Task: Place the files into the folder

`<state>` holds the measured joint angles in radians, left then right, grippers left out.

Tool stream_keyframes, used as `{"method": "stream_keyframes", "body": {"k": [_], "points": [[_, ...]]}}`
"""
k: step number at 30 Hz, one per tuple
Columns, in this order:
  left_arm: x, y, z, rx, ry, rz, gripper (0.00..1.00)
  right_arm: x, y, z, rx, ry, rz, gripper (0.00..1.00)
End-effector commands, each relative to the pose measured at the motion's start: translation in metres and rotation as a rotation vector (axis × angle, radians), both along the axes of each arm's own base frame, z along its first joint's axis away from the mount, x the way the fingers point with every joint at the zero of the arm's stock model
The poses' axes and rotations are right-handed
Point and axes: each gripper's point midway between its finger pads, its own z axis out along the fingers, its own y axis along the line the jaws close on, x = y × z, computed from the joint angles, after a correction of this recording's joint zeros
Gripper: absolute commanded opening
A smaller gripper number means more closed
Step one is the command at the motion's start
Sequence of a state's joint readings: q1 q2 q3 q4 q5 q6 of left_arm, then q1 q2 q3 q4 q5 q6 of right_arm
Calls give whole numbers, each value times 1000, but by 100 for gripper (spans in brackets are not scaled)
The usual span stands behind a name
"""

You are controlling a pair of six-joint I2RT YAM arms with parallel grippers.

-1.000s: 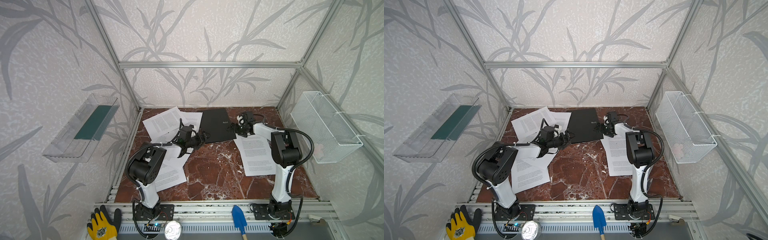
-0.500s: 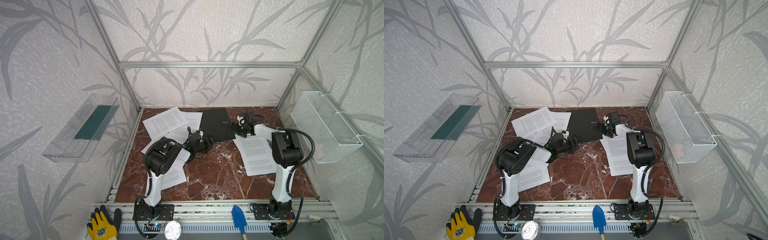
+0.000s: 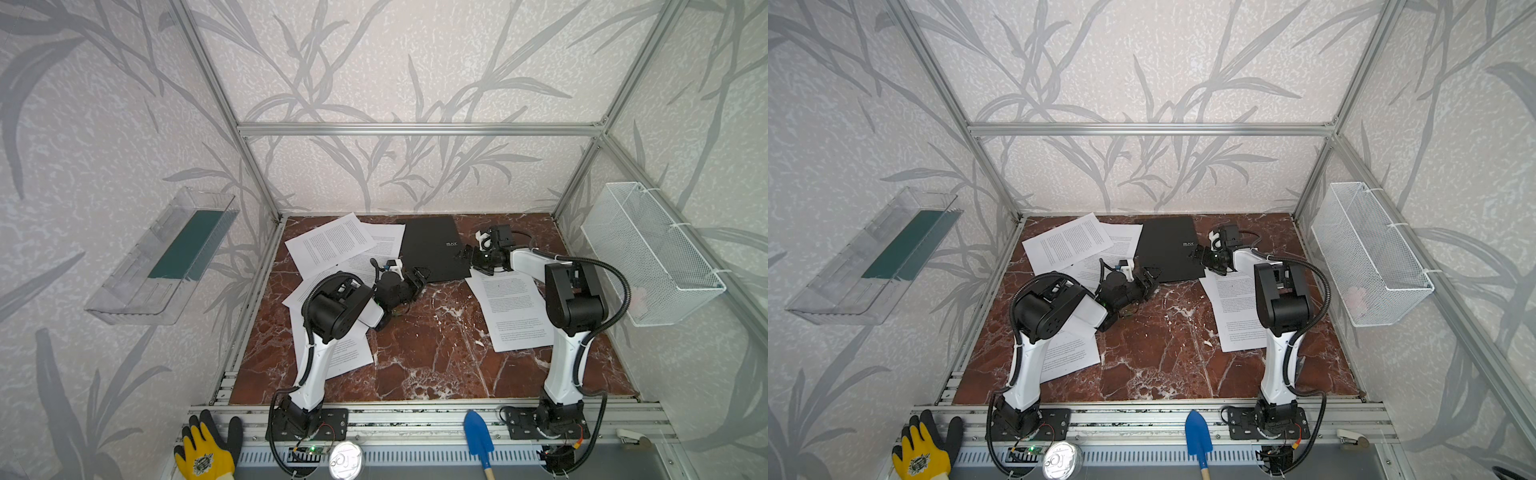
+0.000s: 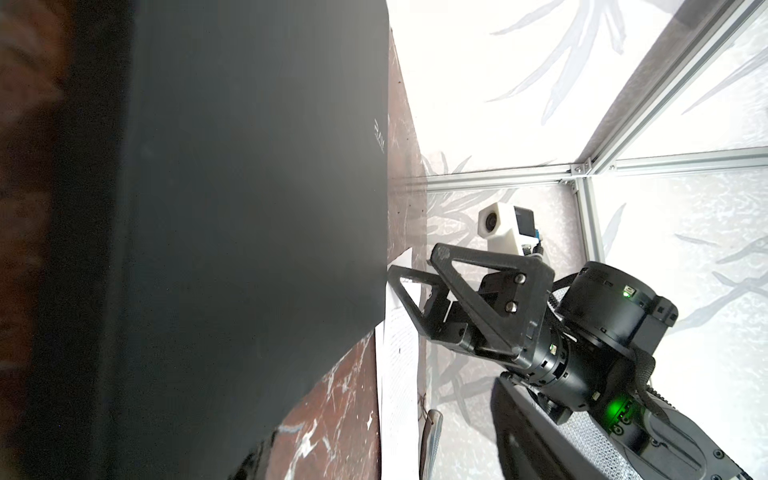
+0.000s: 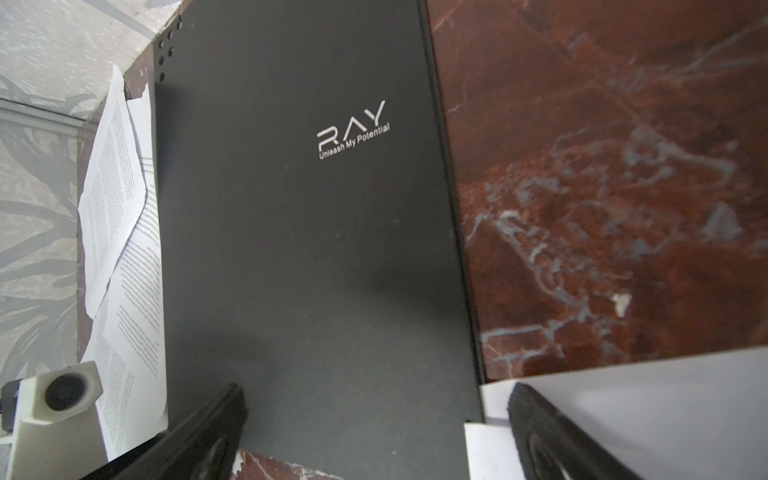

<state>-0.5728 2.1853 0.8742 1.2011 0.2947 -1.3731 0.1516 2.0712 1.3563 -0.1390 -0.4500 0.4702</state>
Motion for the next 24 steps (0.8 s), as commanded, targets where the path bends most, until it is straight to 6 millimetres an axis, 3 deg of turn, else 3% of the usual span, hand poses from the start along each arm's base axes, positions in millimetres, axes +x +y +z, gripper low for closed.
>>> {"method": "stream_keyframes", "body": {"k": [1, 10, 13, 21, 24], "points": [[9, 5, 8, -30, -62, 81, 81, -24, 3, -22, 17, 112, 5, 99], [29, 4, 4, 12, -59, 188, 70, -25, 6, -20, 49, 112, 10, 99], [37, 5, 9, 32, -60, 214, 55, -26, 2, -18, 46, 109, 1, 99], [49, -8, 36, 87, -80, 183, 20, -25, -32, -12, 75, 84, -125, 99], [49, -8, 44, 71, -80, 182, 16, -30, -40, 2, 25, 45, -144, 99]]}}
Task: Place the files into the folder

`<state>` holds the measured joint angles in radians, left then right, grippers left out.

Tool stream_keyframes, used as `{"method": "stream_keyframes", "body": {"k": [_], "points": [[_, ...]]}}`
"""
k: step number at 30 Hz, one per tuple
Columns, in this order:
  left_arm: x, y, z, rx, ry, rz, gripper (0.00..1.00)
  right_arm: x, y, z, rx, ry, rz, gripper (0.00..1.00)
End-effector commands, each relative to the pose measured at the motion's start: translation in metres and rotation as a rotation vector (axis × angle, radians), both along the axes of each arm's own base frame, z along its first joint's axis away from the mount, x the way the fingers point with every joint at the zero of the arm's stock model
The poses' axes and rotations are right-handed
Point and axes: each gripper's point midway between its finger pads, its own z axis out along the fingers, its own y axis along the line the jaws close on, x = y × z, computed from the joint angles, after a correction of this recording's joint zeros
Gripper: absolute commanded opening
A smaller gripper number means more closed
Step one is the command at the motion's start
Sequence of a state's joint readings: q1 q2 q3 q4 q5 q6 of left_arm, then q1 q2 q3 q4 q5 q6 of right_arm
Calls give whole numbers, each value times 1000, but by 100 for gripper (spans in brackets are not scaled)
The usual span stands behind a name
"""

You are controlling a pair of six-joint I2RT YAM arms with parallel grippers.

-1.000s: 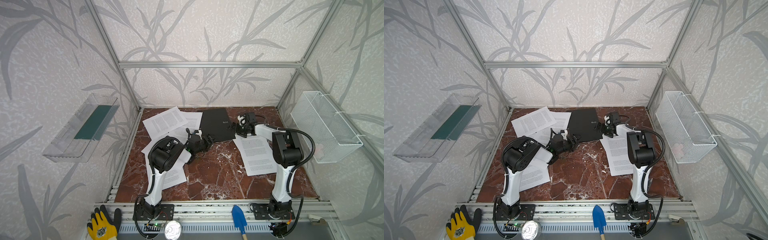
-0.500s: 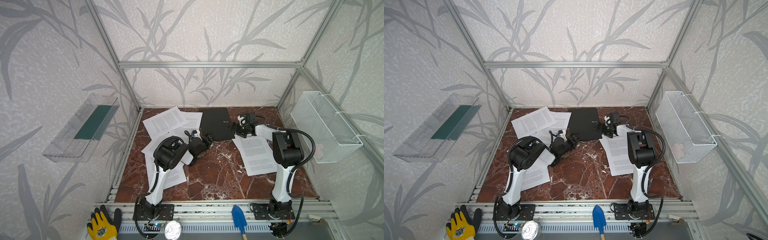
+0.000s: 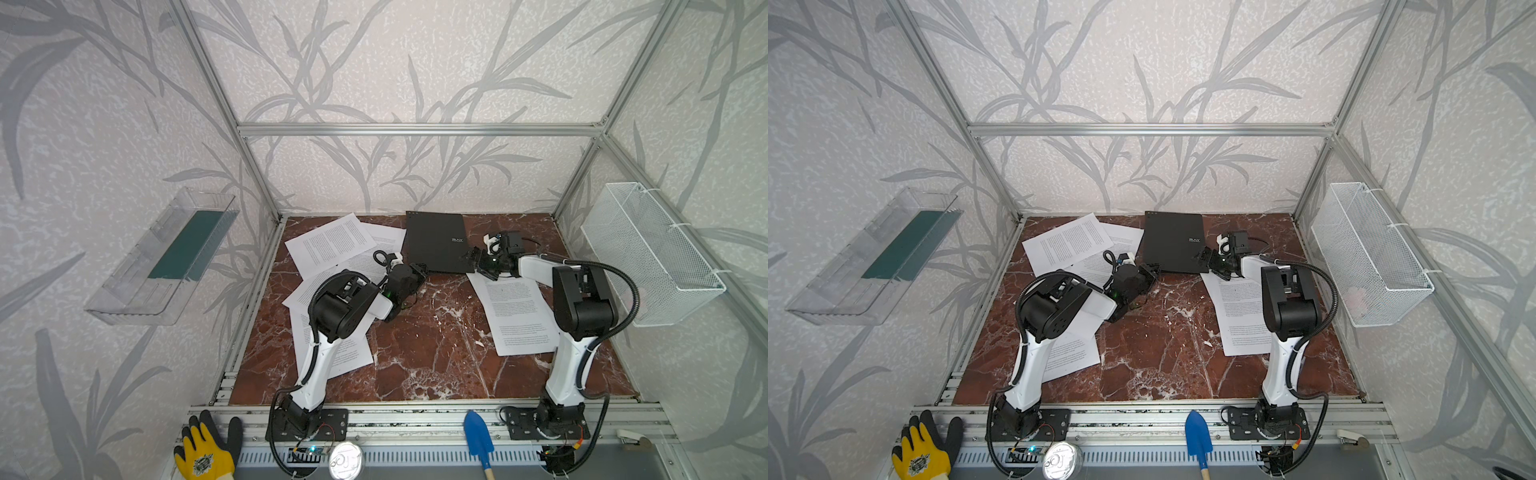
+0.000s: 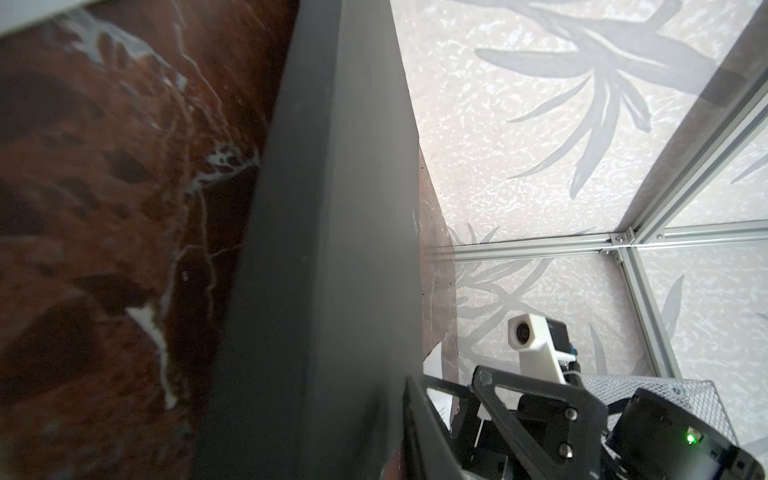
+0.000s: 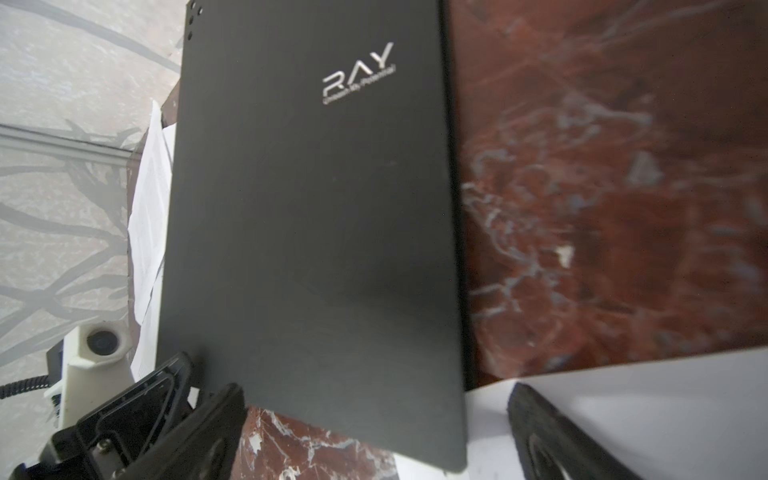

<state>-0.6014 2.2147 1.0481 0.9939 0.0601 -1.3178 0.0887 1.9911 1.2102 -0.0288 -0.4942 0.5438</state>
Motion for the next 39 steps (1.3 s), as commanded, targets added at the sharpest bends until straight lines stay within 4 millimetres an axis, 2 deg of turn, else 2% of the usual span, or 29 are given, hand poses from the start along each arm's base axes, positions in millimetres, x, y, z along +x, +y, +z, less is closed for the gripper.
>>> {"method": "stream_keyframes", "body": {"k": [1, 6, 14, 22, 29, 34, 39], "points": [[5, -7, 49, -57, -70, -9, 13, -18, -15, 2, -52, 43, -55, 99], [11, -10, 72, -160, -77, -20, 9, -24, -14, 20, -46, 14, -44, 99], [9, -17, 85, -255, -82, -57, 8, -14, 0, 52, 22, -35, 9, 99], [7, -17, 85, -270, -78, -69, 8, 2, 10, 61, 73, -42, 38, 99], [7, -16, 86, -287, -80, -74, 8, 14, 14, 49, 106, 3, 33, 99], [7, -17, 83, -303, -75, -78, 8, 21, 20, 47, 156, 16, 41, 99], [8, -19, 83, -302, -78, -92, 8, 36, 22, 55, 239, 6, 34, 91]]}}
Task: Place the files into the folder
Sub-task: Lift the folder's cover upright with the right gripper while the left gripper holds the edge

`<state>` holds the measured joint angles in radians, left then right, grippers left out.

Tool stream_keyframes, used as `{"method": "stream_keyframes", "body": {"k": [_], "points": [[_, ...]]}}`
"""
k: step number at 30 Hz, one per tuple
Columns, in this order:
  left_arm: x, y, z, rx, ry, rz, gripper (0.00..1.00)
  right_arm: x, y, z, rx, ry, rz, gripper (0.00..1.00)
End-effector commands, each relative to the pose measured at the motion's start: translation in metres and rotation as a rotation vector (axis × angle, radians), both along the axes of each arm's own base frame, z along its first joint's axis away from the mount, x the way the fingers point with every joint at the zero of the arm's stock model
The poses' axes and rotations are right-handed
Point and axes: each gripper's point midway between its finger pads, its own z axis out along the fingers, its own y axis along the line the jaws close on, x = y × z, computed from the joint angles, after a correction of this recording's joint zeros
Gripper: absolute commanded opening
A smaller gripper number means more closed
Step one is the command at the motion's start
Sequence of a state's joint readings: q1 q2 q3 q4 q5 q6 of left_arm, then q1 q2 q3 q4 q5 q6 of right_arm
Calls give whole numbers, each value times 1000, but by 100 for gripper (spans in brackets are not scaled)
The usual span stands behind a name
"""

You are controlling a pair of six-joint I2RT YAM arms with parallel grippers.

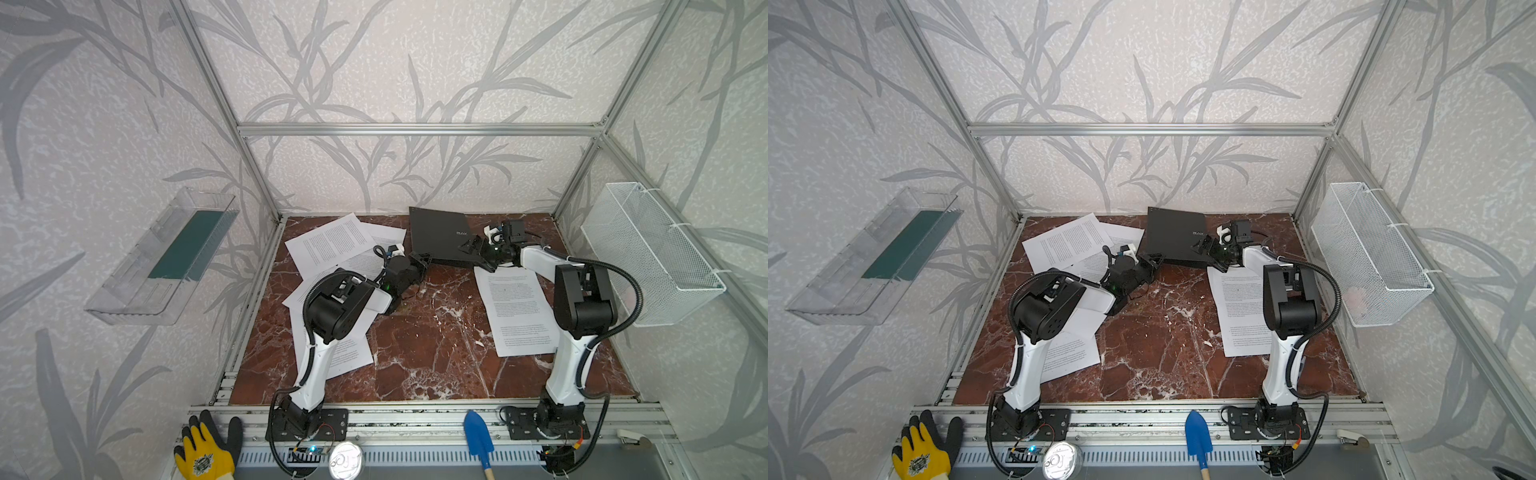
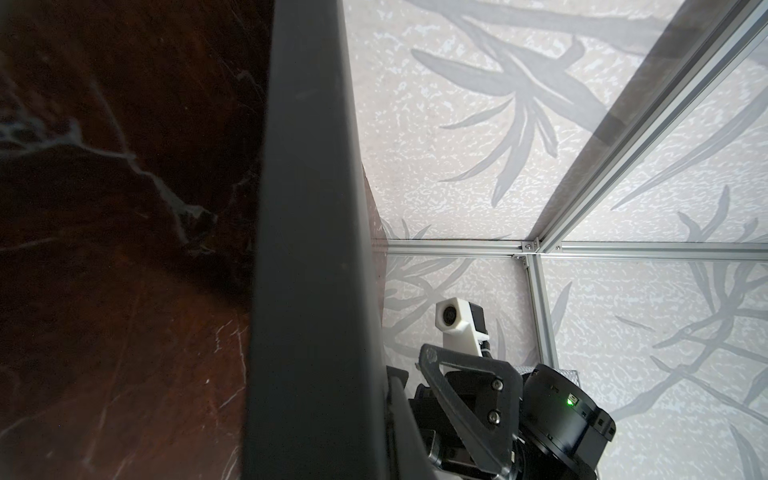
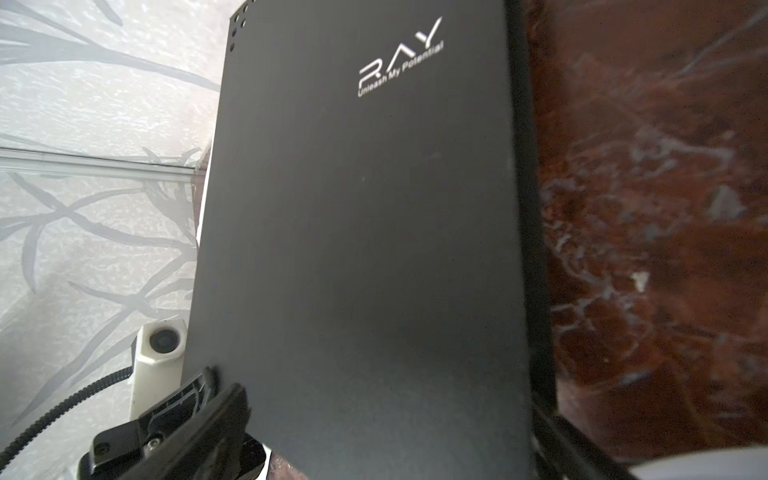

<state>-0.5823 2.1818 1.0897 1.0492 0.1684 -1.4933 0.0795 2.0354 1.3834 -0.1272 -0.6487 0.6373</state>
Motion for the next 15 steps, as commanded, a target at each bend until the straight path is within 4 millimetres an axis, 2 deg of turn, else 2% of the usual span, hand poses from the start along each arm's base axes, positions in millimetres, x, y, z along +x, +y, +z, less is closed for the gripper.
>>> {"method": "stream_keyframes", "body": {"k": [1, 5, 8, 12, 14, 15], "points": [[1, -6, 35, -82, -88, -29, 8, 18, 3, 18, 84, -31, 2, 87], [3, -9, 37, -79, -91, -44, 8, 27, 4, 29, 125, -65, 6, 68], [4, -11, 39, -74, -95, -58, 8, 32, 7, 45, 155, -104, 17, 43], [2, -10, 39, -72, -99, -65, 9, 32, 8, 77, 162, -165, 24, 9], [2, -7, 39, -64, -101, -69, 11, 29, 10, 95, 174, -196, 33, 0], [1, -7, 40, -57, -105, -73, 13, 27, 12, 107, 182, -216, 42, 0]]}}
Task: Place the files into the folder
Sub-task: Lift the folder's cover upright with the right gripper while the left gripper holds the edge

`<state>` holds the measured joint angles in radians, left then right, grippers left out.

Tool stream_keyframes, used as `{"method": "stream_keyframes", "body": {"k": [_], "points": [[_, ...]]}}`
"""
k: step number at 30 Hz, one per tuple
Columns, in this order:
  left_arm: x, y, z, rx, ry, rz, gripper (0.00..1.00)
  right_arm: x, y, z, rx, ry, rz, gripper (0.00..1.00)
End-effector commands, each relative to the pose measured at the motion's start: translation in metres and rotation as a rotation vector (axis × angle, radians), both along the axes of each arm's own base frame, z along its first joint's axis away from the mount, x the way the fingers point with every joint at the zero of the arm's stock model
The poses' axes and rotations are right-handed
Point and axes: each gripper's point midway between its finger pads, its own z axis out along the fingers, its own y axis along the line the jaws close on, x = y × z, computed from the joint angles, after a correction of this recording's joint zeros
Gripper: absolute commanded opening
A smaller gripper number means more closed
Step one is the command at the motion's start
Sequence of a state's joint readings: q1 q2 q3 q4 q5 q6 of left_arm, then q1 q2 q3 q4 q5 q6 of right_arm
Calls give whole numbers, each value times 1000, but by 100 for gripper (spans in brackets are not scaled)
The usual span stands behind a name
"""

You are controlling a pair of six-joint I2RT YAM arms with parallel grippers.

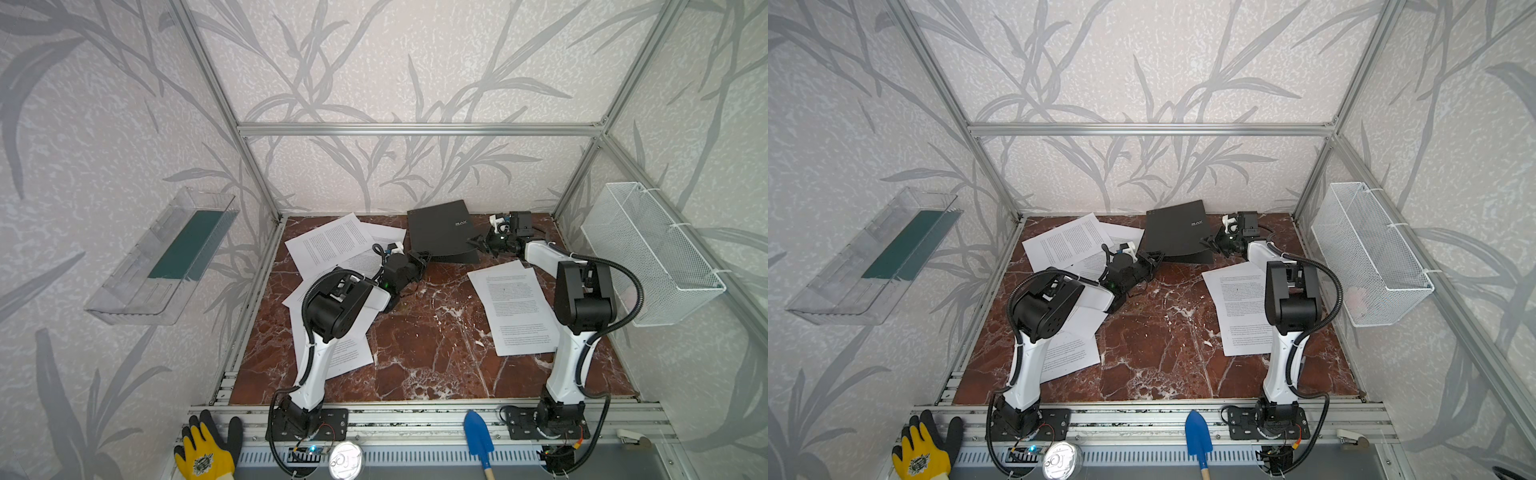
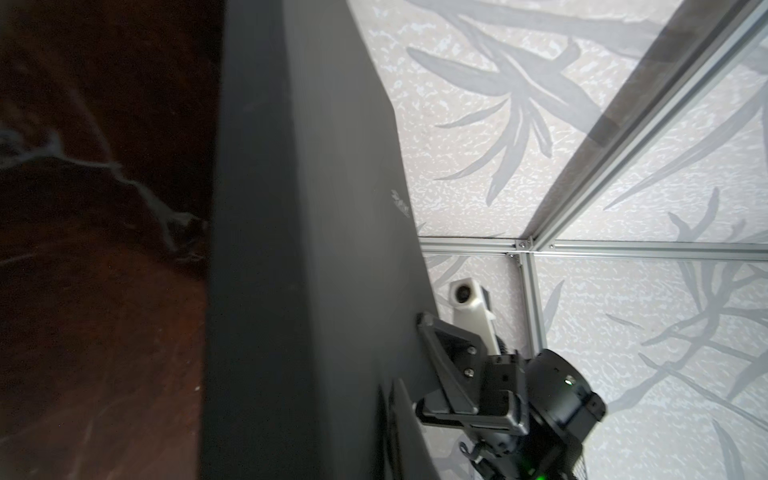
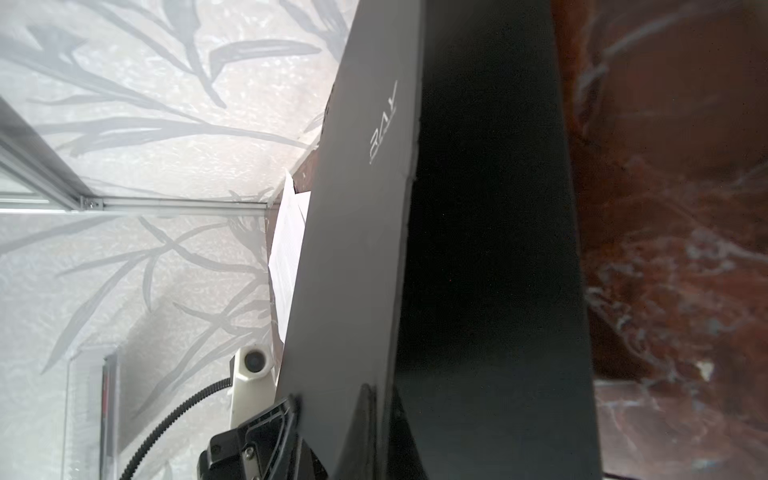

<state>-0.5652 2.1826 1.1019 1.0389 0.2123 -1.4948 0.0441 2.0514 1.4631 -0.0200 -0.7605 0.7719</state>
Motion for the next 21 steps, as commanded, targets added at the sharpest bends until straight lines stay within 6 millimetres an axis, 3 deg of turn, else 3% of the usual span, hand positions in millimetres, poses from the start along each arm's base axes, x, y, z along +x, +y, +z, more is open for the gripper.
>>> {"method": "stream_keyframes", "body": {"k": [1, 6, 10, 11, 12, 21], "points": [[-2, -6, 40, -41, -114, -52, 16, -5, 16, 74, 26, -171, 65, 0], [-11, -9, 51, 55, -136, -114, 33, -25, 19, 125, -21, -243, 69, 0], [-27, -15, 57, 106, -155, -177, 44, -41, 9, 151, -64, -294, 12, 0], [-31, -15, 58, 118, -158, -186, 46, -42, 9, 150, -71, -290, 12, 0], [-35, -14, 60, 139, -165, -195, 48, -50, 9, 164, -74, -315, 16, 0], [-87, -5, 69, 387, -182, -308, 59, -80, 6, 174, -163, -342, 32, 0]]}}
